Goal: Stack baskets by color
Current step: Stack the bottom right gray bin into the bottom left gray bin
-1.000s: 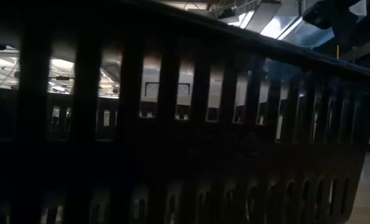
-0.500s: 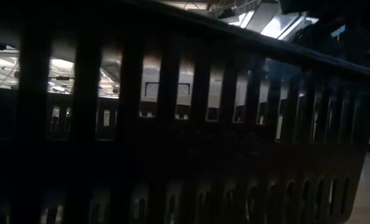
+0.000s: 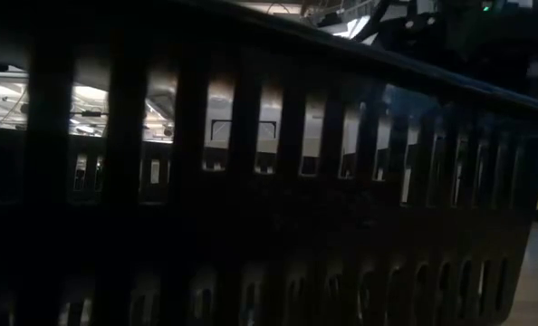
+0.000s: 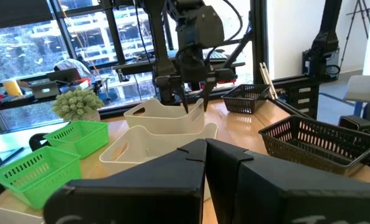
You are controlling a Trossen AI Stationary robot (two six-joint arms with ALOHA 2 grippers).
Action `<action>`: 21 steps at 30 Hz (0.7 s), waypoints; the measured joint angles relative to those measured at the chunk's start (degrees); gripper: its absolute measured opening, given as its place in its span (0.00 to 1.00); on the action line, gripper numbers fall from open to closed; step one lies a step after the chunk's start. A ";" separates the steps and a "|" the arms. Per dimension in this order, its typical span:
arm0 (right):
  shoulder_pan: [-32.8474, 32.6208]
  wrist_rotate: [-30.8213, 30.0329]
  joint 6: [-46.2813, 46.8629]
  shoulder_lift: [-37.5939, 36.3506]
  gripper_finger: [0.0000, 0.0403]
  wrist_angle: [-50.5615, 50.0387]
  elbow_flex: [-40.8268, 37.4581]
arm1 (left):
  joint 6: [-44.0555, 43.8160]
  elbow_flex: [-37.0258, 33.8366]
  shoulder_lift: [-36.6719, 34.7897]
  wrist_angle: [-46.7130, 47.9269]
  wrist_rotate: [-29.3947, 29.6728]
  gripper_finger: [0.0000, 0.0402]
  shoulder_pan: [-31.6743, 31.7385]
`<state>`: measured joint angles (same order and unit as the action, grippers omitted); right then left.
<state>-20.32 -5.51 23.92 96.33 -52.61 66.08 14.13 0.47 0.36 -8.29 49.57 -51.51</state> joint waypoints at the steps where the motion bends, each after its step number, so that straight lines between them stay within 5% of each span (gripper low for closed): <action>1: 0.23 -0.01 0.00 0.58 0.52 0.50 0.00 | 0.00 0.00 0.00 -0.02 -0.25 0.00 0.00; 8: 2.16 -0.04 -0.20 5.02 0.44 3.35 0.00 | -0.06 0.00 0.00 0.00 -3.52 0.00 -0.02; 16: 3.41 -2.28 -0.81 7.73 0.04 6.66 -0.02 | -0.52 0.00 0.00 0.00 -3.83 0.00 0.00; 21: 3.39 -4.91 -0.36 7.86 0.01 6.92 0.09 | -1.38 0.00 0.00 0.00 -3.83 0.00 0.00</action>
<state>-16.93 -10.42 23.57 104.18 -45.69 66.17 12.75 0.47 0.36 -8.29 45.74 -51.51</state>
